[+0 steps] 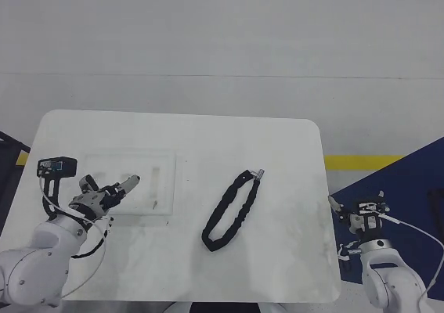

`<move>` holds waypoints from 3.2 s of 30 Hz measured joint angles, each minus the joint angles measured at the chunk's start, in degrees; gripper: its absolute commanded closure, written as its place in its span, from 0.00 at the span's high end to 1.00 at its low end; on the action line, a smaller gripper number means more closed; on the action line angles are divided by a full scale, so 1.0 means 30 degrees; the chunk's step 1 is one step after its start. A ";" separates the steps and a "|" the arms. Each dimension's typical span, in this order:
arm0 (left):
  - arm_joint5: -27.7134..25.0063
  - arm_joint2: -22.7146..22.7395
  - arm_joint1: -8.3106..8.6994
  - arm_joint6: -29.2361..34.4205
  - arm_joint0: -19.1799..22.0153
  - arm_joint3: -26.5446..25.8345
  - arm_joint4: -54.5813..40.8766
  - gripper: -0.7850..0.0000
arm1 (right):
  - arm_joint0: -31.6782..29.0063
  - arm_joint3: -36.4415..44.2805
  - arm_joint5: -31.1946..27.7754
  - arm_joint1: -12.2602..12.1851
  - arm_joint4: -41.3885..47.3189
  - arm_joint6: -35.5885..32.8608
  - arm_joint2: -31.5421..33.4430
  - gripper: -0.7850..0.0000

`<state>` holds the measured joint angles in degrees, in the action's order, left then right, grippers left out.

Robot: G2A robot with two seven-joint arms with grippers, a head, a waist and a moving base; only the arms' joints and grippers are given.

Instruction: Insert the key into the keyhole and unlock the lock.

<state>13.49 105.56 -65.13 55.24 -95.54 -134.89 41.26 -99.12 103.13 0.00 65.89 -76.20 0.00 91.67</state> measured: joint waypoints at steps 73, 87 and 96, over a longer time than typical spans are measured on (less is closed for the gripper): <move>0.0942 -1.3811 0.5510 1.0921 1.3072 0.9303 0.0408 0.48 | 0.0000 0.0000 0.0000 0.0000 0.0000 0.0000 0.0000 1.00; 0.1256 -1.5050 0.5862 1.0606 1.3524 0.8835 0.0343 0.41 | 0.0000 0.0000 0.0000 0.0000 0.0000 0.0000 0.0000 1.00; 0.1596 -1.5693 0.5800 1.0268 1.3542 0.8860 0.1201 0.39 | 0.0000 0.0000 0.0000 0.0000 0.0000 0.0000 0.0000 1.00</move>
<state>18.27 58.48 -47.73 86.04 -54.91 -108.31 44.86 -99.12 103.13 0.00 65.89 -76.20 0.00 91.67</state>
